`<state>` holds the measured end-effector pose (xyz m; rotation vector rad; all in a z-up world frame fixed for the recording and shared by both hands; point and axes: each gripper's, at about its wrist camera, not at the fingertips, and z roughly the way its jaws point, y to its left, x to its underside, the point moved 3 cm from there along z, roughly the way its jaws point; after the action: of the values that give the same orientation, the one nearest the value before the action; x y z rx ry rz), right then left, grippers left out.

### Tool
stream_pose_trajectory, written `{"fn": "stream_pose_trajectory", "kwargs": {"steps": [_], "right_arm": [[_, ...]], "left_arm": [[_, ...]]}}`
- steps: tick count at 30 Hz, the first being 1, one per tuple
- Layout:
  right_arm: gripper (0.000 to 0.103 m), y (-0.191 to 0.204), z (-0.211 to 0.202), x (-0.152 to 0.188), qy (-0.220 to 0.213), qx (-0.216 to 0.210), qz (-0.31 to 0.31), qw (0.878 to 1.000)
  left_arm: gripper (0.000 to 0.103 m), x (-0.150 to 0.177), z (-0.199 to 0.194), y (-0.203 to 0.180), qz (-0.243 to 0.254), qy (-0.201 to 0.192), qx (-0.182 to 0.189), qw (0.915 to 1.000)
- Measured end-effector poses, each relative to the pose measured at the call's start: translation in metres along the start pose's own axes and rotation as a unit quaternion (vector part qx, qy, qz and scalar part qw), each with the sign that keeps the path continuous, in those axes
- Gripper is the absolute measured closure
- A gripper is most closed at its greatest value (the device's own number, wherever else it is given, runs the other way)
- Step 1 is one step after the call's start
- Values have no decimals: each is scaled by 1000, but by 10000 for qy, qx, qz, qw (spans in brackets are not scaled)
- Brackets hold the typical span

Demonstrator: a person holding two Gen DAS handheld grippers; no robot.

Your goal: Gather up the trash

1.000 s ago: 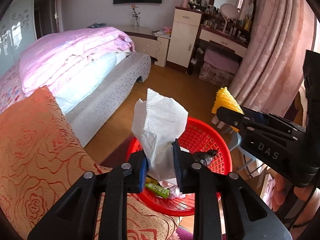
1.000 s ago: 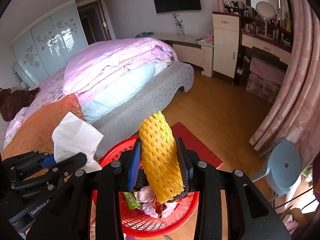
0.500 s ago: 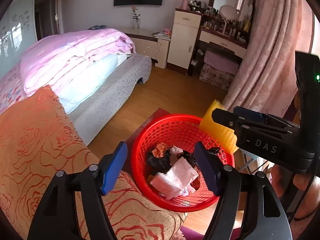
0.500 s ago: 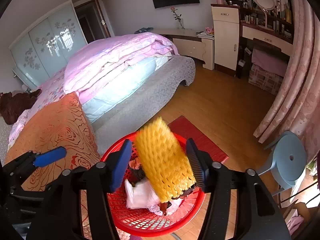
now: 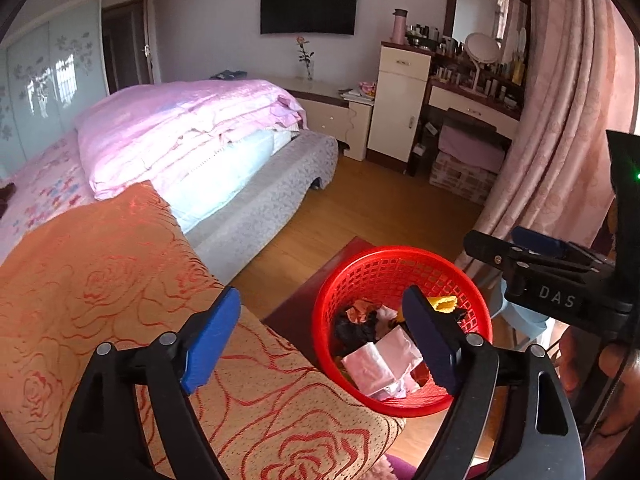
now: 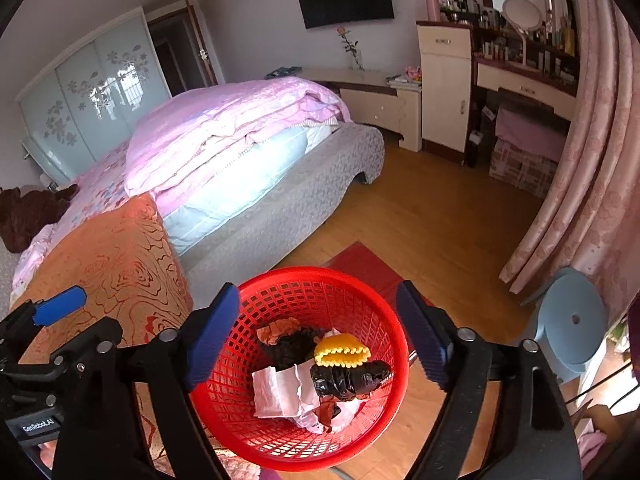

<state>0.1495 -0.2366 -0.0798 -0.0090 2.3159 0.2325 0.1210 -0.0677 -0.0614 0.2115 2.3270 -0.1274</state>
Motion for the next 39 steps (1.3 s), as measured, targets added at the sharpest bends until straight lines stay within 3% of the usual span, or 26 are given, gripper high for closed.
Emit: {"fn": "stream_pose_trajectory", "kwargs": {"steps": [6, 15, 24, 39], "right_arm": [[7, 9, -21, -3, -382, 45, -217, 9990], [7, 21, -51, 6, -515, -37, -270, 9983], [7, 28, -82, 19, -735, 259, -226, 9967], [7, 32, -80, 39, -646, 395, -186, 9970]], "left_arm": [[18, -2, -17, 3, 63, -239, -218, 9995], [14, -1, -41, 17, -71, -474, -531, 9974], [13, 2, -66, 23, -108, -723, -667, 9951], [11, 14, -83, 23, -152, -869, -748, 9933]]}}
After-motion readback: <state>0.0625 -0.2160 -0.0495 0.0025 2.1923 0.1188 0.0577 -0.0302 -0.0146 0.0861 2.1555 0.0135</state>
